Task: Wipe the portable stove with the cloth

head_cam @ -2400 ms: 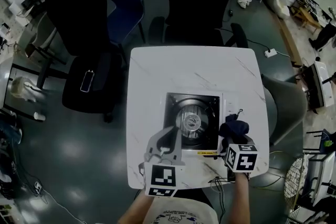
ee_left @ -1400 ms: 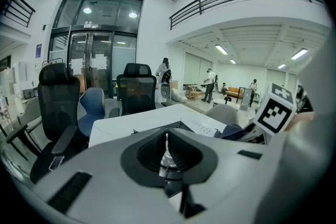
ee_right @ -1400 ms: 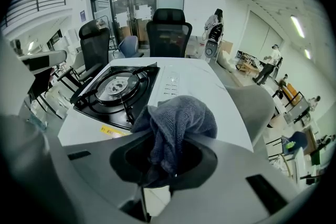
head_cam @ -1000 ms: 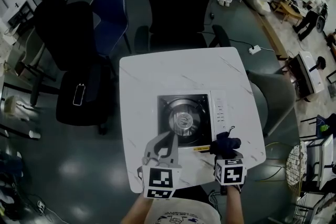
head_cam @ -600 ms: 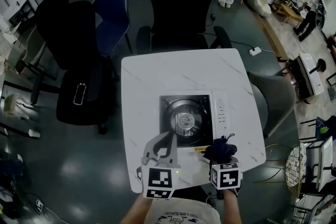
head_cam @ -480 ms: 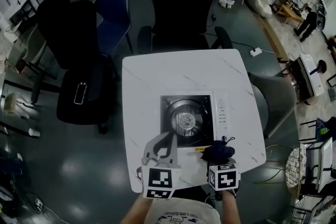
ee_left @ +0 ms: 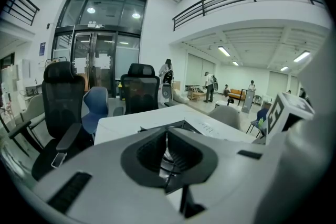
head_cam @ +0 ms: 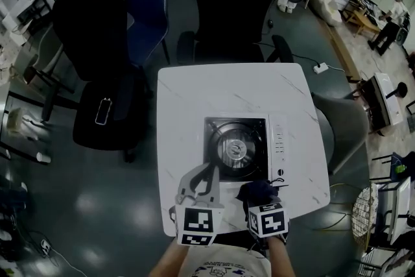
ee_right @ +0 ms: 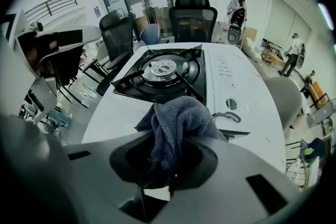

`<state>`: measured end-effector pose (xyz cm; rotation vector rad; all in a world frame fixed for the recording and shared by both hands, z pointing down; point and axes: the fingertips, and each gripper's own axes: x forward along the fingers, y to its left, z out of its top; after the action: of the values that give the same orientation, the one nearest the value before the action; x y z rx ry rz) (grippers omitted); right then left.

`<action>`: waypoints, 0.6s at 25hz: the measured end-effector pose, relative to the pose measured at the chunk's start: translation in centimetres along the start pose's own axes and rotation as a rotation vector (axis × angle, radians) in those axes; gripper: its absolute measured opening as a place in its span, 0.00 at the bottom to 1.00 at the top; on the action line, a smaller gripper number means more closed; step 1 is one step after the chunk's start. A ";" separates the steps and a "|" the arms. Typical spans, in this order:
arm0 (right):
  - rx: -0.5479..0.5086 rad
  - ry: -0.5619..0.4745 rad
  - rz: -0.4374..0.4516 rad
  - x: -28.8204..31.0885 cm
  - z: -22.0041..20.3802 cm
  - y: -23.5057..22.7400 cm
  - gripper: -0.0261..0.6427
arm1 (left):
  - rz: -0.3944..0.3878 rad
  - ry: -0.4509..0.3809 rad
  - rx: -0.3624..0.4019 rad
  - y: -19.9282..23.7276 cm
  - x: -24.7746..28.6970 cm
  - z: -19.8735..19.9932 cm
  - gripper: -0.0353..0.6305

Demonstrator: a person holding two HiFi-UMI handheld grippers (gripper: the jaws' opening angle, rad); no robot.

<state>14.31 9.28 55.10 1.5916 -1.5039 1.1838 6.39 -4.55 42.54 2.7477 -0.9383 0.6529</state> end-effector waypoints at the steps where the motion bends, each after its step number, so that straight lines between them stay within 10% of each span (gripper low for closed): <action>1: -0.009 0.001 0.008 0.1 0.1 0.5 0.16 | 0.004 0.000 -0.002 0.1 -0.1 0.0 0.09; 15: -0.143 0.016 0.094 1.5 2.0 5.2 0.16 | 0.106 0.000 -0.046 3.3 -2.5 -1.3 0.09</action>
<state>9.41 6.15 55.07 1.4275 -1.6305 1.1107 2.12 -5.46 42.56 2.6722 -1.0917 0.6403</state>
